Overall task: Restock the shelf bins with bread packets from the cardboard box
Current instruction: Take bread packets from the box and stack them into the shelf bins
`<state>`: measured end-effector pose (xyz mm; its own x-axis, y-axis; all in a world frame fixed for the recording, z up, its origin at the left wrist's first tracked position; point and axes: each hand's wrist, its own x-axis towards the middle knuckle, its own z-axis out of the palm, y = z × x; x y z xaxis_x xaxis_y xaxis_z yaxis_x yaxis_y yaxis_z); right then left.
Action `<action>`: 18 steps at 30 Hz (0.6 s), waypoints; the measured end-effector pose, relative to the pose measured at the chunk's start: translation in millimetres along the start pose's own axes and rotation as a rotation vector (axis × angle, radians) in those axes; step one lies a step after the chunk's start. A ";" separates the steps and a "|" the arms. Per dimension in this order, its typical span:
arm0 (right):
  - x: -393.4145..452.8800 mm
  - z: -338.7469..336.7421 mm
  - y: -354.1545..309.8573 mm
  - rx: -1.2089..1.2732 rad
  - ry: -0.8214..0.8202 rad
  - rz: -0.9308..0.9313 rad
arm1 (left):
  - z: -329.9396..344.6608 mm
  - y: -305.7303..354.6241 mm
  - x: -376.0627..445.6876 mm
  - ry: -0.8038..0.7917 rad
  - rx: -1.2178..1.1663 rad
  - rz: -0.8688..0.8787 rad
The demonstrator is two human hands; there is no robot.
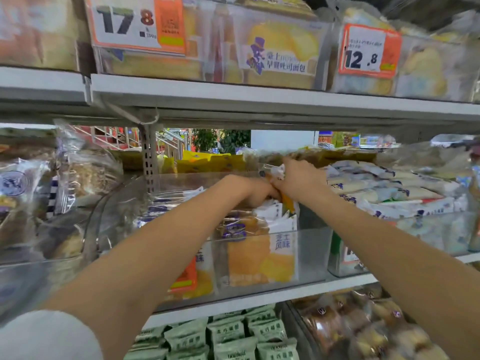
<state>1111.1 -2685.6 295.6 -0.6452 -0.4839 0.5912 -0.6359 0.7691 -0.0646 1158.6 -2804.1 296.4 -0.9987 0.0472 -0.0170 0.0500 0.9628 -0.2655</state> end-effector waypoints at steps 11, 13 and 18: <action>14.2 -6.2 22.3 0.139 -0.238 -0.184 | -14.0 11.5 -7.5 0.133 -0.410 -0.091; 13.2 -8.5 23.6 0.214 -0.274 -0.197 | -11.9 14.8 -8.3 0.182 -0.394 -0.106; 1.4 -17.7 27.3 0.331 -0.310 -0.285 | -16.2 25.9 0.3 0.277 -0.126 -0.127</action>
<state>1100.3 -2657.9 308.9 -0.4906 -0.7934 0.3603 -0.8713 0.4405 -0.2164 1159.5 -2774.8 305.2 -0.9609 -0.0210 0.2759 -0.0582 0.9902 -0.1273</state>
